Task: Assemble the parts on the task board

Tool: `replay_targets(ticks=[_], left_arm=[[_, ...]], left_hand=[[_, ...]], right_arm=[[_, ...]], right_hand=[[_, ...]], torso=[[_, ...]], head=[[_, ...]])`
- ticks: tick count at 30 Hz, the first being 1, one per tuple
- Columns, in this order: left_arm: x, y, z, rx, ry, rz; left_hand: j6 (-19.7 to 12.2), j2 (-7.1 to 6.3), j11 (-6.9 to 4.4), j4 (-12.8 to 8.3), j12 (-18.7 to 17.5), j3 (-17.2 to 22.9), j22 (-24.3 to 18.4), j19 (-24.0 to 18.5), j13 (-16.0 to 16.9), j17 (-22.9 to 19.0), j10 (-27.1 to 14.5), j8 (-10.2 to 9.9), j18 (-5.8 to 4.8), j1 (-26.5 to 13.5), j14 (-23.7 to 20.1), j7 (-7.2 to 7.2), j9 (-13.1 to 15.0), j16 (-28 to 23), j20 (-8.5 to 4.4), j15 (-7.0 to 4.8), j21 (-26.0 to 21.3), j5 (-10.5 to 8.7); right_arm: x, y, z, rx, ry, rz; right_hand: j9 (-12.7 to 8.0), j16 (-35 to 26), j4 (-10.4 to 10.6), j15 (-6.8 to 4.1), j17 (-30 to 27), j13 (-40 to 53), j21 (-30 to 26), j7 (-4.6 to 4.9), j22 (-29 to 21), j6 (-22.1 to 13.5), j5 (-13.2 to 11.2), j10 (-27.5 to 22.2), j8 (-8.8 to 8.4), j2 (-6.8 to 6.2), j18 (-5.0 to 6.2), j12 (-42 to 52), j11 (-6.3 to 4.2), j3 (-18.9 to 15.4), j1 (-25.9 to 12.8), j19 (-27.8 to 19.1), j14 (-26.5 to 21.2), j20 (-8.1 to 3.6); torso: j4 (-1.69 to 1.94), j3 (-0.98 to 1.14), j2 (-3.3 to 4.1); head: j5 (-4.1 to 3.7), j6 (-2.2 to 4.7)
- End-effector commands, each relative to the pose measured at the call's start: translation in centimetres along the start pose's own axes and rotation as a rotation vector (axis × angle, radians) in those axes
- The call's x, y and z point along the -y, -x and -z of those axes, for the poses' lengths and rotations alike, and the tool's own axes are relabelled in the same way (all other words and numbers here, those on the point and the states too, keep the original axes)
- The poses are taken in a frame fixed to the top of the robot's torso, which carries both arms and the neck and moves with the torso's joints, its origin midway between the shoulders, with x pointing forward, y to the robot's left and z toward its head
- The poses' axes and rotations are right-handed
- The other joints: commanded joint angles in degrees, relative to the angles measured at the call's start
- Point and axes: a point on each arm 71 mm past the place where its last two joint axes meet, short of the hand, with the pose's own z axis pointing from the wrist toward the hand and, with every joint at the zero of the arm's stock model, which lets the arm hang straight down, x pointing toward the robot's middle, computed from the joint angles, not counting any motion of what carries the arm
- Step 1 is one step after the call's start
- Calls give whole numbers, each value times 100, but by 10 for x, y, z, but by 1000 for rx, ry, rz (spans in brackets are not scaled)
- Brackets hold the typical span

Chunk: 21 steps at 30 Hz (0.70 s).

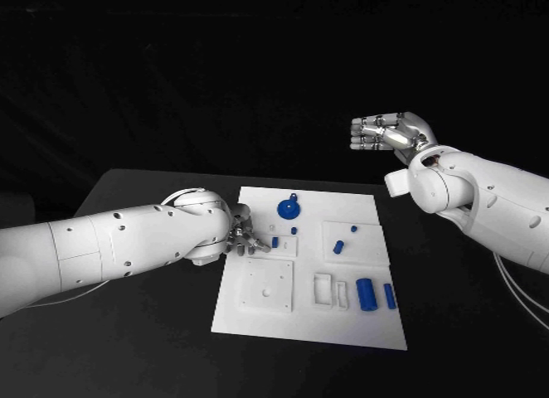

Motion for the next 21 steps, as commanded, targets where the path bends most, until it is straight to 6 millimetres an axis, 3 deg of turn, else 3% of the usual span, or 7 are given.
replay_targets(ticks=[1,2,5,13,21], left_arm=[[-2,-13,-1,-55,16,-32],[-2,-13,-1,-54,15,-30],[-3,-13,0,-47,12,-23],[-7,-12,1,-26,7,-3],[-7,-11,2,-14,-7,21]], left_hand=[[6,7,-43,124,-11,-453,107,37,-9,-7,303,-46,40,81,1,59,15,-44,-8,-33,-38,34],[9,44,-29,166,-15,-741,106,39,-8,-16,297,-42,43,117,2,55,21,-51,-4,-32,-42,33],[16,-10,-28,315,-20,-794,107,39,-6,-20,294,-42,45,185,2,58,22,-57,-3,-32,-48,10],[-12,-94,-20,332,-64,-873,105,37,-21,-84,292,-45,48,224,-8,69,20,-105,-7,-36,-64,1],[-65,121,-16,115,-115,-801,104,41,-28,-140,294,-49,53,309,-11,70,-25,-156,0,-33,-97,220]], right_arm=[[-1,-1,0,-16,11,2],[-1,-1,0,-15,11,2],[-1,-1,0,-15,10,2],[0,0,0,-14,9,3],[0,0,0,-15,8,3]], right_hand=[[-7,-34,9,2,-8,-8,18,-15,-8,-44,19,-21,-21,36,31,-25,0,-26,-12,-31,-27,-12],[-7,-34,9,2,-8,-8,18,-15,-8,-44,19,-21,-21,36,31,-25,0,-26,-12,-31,-27,-12],[-7,-34,9,2,-8,-8,18,-15,-8,-44,19,-21,-21,36,31,-25,0,-26,-12,-31,-27,-12],[-7,-33,6,5,-8,-8,19,-9,-8,-63,22,-28,-21,39,31,-24,3,-45,-3,-36,-31,-11],[-7,-33,6,5,-8,-8,19,-9,-8,-63,22,-28,-21,39,31,-24,3,-45,-3,-36,-31,-11]], torso=[[2,1,-2],[1,0,-2],[0,2,-2],[0,4,0],[-3,4,-1]], head=[[-6,2],[-6,1],[-9,8],[-24,8],[-19,13]])
